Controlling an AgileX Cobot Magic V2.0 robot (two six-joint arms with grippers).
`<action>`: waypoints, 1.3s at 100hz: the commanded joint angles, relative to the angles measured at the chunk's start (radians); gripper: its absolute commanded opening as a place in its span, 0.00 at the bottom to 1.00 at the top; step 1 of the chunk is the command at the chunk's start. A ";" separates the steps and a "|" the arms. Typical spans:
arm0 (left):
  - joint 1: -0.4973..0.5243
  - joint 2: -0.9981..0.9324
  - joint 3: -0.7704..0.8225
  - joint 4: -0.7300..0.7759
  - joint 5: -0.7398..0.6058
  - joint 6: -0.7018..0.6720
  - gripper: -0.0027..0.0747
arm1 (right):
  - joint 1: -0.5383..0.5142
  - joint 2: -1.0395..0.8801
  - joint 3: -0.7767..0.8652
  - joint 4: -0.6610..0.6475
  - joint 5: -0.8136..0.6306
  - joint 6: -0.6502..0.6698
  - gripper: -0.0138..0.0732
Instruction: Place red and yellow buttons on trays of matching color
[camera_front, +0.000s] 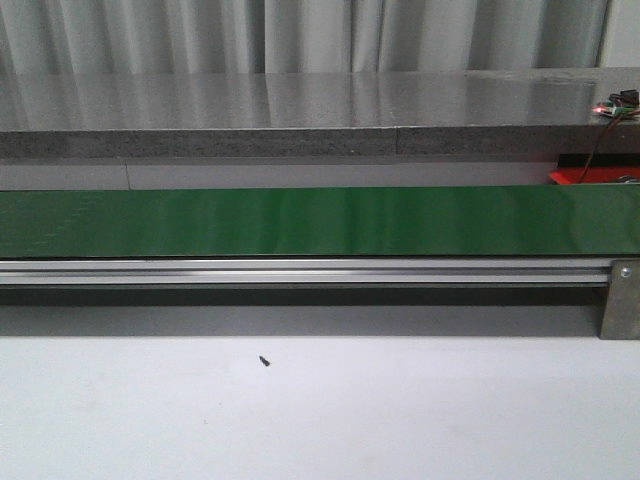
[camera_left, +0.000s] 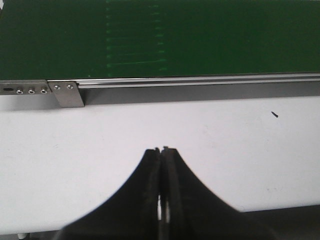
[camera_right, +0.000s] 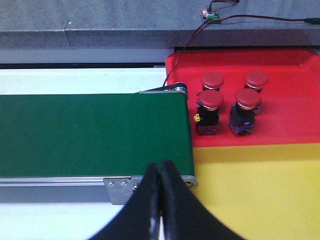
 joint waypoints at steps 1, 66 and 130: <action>-0.008 0.003 -0.027 -0.026 -0.052 -0.002 0.01 | -0.004 -0.002 -0.024 -0.008 -0.076 -0.004 0.09; 0.030 0.087 -0.062 0.081 -0.172 -0.132 0.01 | -0.004 -0.002 -0.024 -0.008 -0.073 -0.004 0.09; 0.351 0.563 -0.363 0.102 -0.198 -0.132 0.02 | -0.004 -0.001 -0.024 -0.008 -0.072 -0.004 0.09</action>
